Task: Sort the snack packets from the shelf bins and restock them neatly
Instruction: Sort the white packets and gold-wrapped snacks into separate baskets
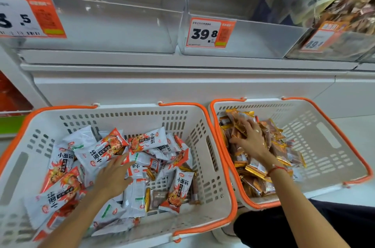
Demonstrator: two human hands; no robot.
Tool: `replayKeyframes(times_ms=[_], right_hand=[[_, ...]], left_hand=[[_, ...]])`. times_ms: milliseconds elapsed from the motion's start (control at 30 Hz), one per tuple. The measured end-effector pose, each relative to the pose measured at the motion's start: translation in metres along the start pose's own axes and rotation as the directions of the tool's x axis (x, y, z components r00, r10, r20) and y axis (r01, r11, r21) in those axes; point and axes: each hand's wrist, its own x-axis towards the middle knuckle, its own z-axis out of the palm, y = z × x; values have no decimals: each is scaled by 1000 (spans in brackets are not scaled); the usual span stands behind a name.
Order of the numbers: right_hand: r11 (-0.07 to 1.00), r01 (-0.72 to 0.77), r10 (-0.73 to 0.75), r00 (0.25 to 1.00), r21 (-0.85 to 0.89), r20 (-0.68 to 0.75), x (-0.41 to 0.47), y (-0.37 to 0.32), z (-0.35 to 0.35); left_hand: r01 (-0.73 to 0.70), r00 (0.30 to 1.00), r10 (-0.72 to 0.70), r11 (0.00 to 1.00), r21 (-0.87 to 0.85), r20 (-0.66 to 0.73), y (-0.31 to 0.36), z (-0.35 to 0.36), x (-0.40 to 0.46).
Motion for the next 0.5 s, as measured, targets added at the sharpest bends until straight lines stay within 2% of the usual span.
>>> replayKeyframes(times_ms=[67,100,167,233,267,300,333,367,433,500], right_hand=[[996,23,-24,1000,82,9,3,-11,-7],[995,62,-59,997,72,-47,3,-18,-7],[981,192,-191,960,-15,-205,-1,-37,3],[931,361,-363,897,-58,-253,-6,-61,24],[899,433,-438,878,-69,-195,-10,-74,37],[872,482,-488,868,-82,-87,-13,-83,51],[852,516,-513,857,-87,51,-16,-91,69],[838,537,-514,837,-100,190,-17,-95,87],[795,581,-466,768,-173,439,-18,-92,125],[730,652,-406,655,-206,637,-24,-80,159]], left_hand=[[-2,999,2,1000,14,-34,-1,2,-2],[7,998,-5,999,42,-59,0,4,-5],[22,989,-7,995,93,-150,4,10,-9],[12,974,12,995,104,-225,9,14,-9],[-20,966,49,993,112,-255,11,14,-6],[-88,947,124,987,133,-297,12,14,-2],[-161,940,206,971,178,-272,14,12,1],[-244,928,297,940,236,-224,17,12,4],[-359,919,388,896,259,-65,24,20,4],[-360,933,341,874,326,116,20,31,2]])
